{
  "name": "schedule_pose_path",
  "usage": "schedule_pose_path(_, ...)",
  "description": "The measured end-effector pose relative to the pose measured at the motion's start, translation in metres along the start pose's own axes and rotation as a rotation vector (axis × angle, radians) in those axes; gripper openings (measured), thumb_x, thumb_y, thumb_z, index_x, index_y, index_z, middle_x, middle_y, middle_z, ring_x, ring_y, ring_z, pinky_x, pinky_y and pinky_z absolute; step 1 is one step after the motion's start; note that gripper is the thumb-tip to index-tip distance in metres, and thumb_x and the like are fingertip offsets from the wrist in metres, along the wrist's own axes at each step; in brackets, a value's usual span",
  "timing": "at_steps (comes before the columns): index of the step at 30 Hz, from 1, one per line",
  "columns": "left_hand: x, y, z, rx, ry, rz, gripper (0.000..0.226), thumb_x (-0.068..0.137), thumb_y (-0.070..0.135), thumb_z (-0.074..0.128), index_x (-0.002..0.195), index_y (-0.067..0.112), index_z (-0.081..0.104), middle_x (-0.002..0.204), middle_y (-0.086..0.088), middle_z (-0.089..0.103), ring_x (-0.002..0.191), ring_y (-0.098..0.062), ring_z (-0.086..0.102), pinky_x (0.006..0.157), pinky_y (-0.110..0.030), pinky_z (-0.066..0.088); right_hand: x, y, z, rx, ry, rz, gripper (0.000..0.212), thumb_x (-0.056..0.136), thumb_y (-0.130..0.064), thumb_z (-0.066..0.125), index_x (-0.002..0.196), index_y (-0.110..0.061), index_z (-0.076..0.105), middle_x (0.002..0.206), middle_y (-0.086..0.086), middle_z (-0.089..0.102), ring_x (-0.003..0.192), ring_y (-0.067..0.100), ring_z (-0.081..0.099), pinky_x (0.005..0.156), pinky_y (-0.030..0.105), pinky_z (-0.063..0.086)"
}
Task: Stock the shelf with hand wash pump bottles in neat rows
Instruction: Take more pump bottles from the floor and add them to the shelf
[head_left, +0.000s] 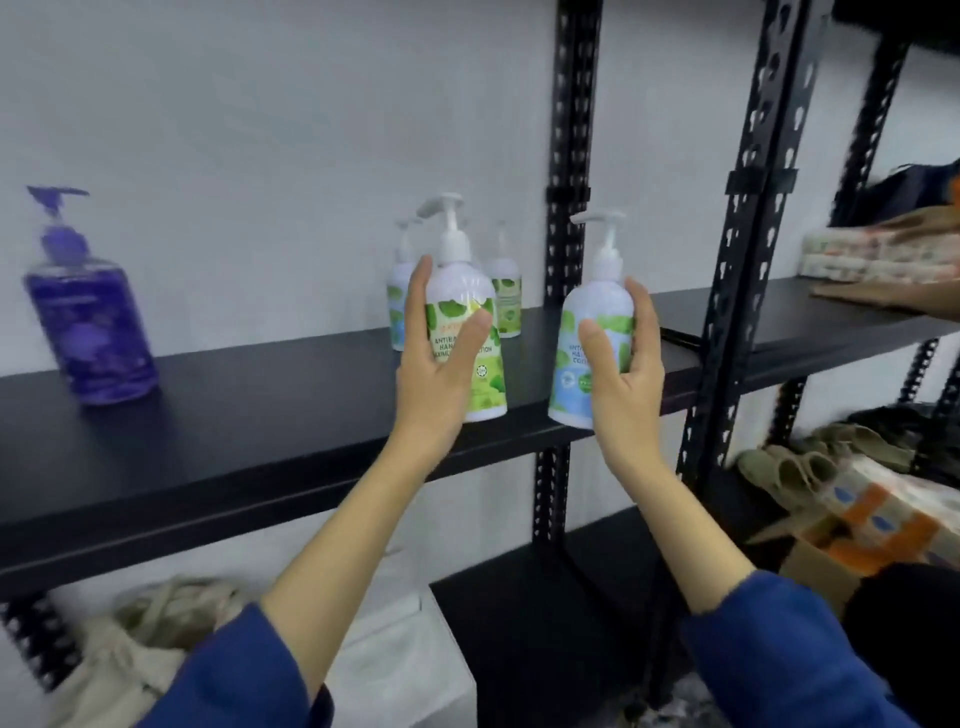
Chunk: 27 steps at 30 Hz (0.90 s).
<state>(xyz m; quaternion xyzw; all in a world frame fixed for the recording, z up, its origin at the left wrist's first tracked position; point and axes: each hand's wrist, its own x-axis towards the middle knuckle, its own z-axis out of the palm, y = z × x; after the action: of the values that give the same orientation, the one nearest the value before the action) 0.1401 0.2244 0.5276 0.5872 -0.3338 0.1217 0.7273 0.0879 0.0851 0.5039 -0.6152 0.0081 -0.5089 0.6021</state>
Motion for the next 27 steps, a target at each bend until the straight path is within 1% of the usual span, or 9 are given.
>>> schedule_pose_path(3,0.01,0.009,-0.033,0.057,0.099,0.037,0.058,0.089,0.036,0.06,0.133,0.054,0.027,0.126,0.02,0.052,0.105,-0.002,0.061,0.087,-0.031,0.053,0.01,0.0,0.035,0.021,-0.095,-0.019,0.046,0.082,-0.047,0.062,0.123,-0.056,0.043,0.126,-0.002,0.056,0.11,0.018,0.061,0.092,0.046,0.052)
schedule_pose_path(6,0.019,0.015,-0.062,0.095,0.198,0.063,0.058,0.094,0.022,0.057,0.137,0.046,0.026,0.117,0.021,0.054,0.092,0.003,0.064,0.073,-0.022,0.054,0.015,0.004,0.067,0.051,-0.192,-0.03,0.047,0.084,-0.042,0.06,0.127,-0.047,0.042,0.123,-0.003,0.055,0.107,0.018,0.061,0.088,0.045,0.054)
schedule_pose_path(9,0.026,0.021,-0.084,0.16,0.276,0.061,0.059,0.094,0.021,0.057,0.136,0.048,0.026,0.124,0.012,0.053,0.101,-0.007,0.063,0.083,-0.033,0.056,0.017,0.01,0.096,0.063,-0.276,-0.052,0.047,0.085,-0.04,0.059,0.128,-0.041,0.041,0.124,-0.003,0.054,0.108,0.017,0.06,0.089,0.044,0.054)
schedule_pose_path(11,0.03,0.023,-0.096,0.208,0.32,0.058,0.058,0.094,0.022,0.057,0.136,0.048,0.026,0.124,0.01,0.052,0.104,-0.012,0.061,0.089,-0.039,0.054,0.021,0.018,0.115,0.063,-0.334,-0.055,0.047,0.086,-0.039,0.059,0.13,-0.036,0.04,0.122,-0.006,0.053,0.107,0.016,0.059,0.09,0.045,0.053)
schedule_pose_path(14,0.036,0.019,-0.113,0.254,0.367,0.044,0.06,0.094,0.022,0.057,0.139,0.045,0.025,0.121,0.012,0.052,0.106,-0.014,0.061,0.09,-0.042,0.053,0.029,0.031,0.143,0.043,-0.433,-0.078,0.048,0.09,-0.033,0.056,0.132,-0.026,0.037,0.121,0.001,0.05,0.103,0.02,0.059,0.087,0.046,0.053)
schedule_pose_path(17,0.043,0.008,-0.127,0.295,0.389,0.02,0.059,0.093,0.024,0.057,0.137,0.049,0.026,0.113,0.022,0.054,0.104,-0.013,0.061,0.091,-0.044,0.053,0.042,0.046,0.172,-0.001,-0.497,-0.084,0.042,0.092,-0.032,0.055,0.127,-0.031,0.033,0.119,0.004,0.049,0.101,0.023,0.059,0.087,0.048,0.052)
schedule_pose_path(19,0.048,-0.001,-0.132,0.314,0.394,0.003,0.058,0.093,0.024,0.057,0.134,0.052,0.026,0.107,0.027,0.053,0.101,-0.01,0.061,0.091,-0.045,0.053,0.051,0.058,0.189,-0.051,-0.531,-0.092,0.043,0.09,-0.041,0.053,0.126,-0.036,0.029,0.12,0.006,0.049,0.102,0.026,0.058,0.089,0.049,0.05)
schedule_pose_path(23,0.058,-0.014,-0.136,0.325,0.374,-0.021,0.059,0.093,0.024,0.058,0.132,0.055,0.026,0.105,0.028,0.054,0.097,-0.007,0.062,0.088,-0.042,0.054,0.063,0.077,0.213,-0.111,-0.563,-0.108,0.052,0.091,-0.038,0.052,0.135,-0.021,0.029,0.119,0.005,0.046,0.106,0.029,0.053,0.094,0.046,0.046)
schedule_pose_path(27,0.065,-0.02,-0.138,0.33,0.358,-0.016,0.06,0.092,0.024,0.058,0.133,0.054,0.026,0.097,0.036,0.054,0.089,0.004,0.063,0.078,-0.026,0.054,0.067,0.09,0.227,-0.144,-0.585,-0.095,0.057,0.088,-0.04,0.051,0.134,-0.014,0.029,0.121,0.01,0.046,0.105,0.029,0.052,0.094,0.045,0.046)
